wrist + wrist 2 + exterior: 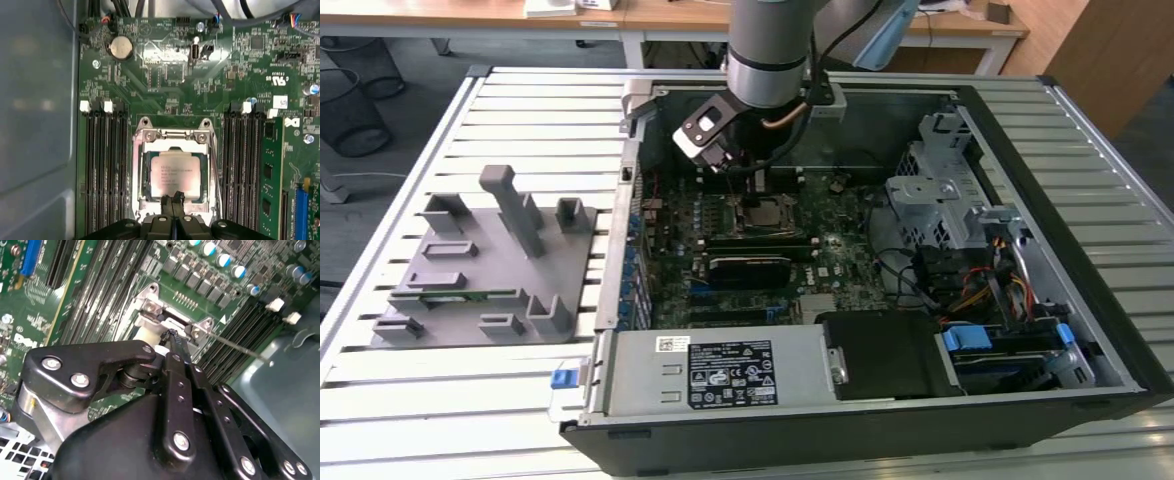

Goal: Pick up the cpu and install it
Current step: 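Close the cpu cover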

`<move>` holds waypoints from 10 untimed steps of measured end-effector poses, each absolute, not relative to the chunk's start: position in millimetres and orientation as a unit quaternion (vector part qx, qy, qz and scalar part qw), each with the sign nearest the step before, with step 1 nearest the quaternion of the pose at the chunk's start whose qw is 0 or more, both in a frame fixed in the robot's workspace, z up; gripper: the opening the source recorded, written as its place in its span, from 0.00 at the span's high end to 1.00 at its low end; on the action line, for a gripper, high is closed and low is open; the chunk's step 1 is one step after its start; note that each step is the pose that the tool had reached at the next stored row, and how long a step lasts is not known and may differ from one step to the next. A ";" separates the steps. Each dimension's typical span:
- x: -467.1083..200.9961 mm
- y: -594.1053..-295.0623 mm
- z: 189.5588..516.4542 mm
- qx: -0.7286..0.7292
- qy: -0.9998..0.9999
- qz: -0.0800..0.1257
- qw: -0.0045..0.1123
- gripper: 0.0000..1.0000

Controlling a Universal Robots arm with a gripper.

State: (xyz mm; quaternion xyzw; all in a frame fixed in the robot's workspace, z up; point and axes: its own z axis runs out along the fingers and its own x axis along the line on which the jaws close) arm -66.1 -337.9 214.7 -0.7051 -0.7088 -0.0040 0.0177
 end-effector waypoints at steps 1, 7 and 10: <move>-67.5 -337.9 213.9 -0.705 -0.709 -0.004 0.018 0.89; -74.4 -337.9 208.6 -0.705 -0.709 -0.004 0.017 0.89; -74.6 -337.9 204.9 -0.705 -0.709 -0.004 0.017 0.89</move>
